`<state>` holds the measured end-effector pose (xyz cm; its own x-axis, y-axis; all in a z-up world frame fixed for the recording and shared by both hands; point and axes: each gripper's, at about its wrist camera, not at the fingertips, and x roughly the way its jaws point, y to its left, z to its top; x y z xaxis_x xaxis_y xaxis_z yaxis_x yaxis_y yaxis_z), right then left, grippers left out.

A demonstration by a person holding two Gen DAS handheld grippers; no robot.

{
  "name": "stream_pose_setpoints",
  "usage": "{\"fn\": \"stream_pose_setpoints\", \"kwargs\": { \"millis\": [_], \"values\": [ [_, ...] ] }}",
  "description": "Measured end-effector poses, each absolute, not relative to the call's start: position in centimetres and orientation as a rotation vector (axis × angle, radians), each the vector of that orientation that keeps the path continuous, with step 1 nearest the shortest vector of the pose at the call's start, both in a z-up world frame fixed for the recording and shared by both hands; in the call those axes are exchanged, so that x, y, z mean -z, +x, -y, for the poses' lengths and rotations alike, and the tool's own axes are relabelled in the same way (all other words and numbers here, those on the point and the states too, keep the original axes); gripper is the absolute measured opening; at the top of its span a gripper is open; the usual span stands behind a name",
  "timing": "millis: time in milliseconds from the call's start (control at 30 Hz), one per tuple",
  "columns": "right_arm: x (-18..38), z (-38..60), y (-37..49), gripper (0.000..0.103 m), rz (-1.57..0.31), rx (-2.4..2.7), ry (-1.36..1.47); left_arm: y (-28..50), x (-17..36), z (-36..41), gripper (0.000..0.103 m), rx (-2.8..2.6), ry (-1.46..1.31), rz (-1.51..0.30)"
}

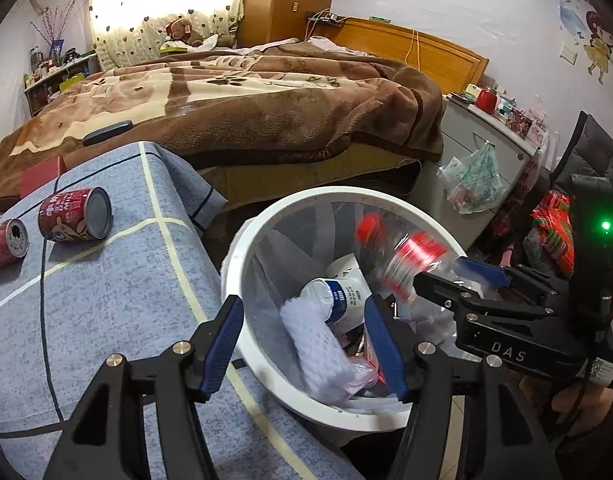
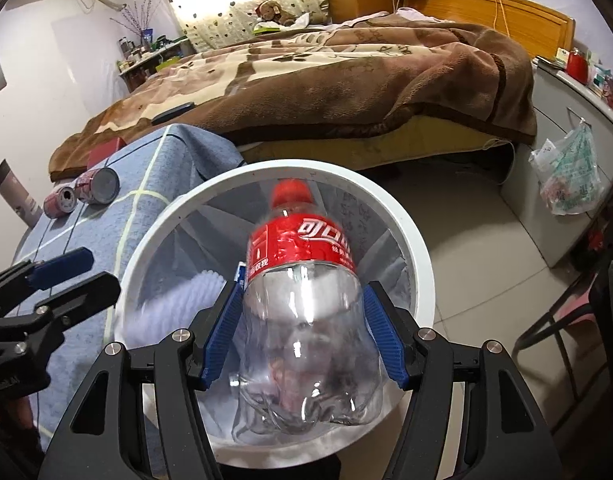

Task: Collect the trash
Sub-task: 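Open both grippers to drop the bottle and foam net inside, then move both open grippers back toward the two red cans on the bed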

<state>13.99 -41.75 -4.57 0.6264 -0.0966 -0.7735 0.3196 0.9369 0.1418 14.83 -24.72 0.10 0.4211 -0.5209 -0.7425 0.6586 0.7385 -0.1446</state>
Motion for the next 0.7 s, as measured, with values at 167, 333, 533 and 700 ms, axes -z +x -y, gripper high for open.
{"fn": "stream_pose_setpoints", "kwargs": {
  "millis": [167,333,533,700],
  "values": [
    [3.8,41.8,13.6,0.064,-0.833,0.250,0.267,14.8,-0.5,24.2,0.067,0.745,0.162,-0.855],
    [3.3,41.7,13.5,0.064,-0.820,0.259,0.264,14.7,-0.8,23.6,0.067,0.738,0.154,-0.847],
    [3.0,41.0,13.5,0.064,-0.814,0.254,0.259,14.6,-1.4,22.5,0.067,0.726,0.141,-0.830],
    [2.4,40.4,13.5,0.064,-0.790,0.236,0.265,14.6,-1.9,21.0,0.067,0.706,0.125,-0.816]
  ]
}}
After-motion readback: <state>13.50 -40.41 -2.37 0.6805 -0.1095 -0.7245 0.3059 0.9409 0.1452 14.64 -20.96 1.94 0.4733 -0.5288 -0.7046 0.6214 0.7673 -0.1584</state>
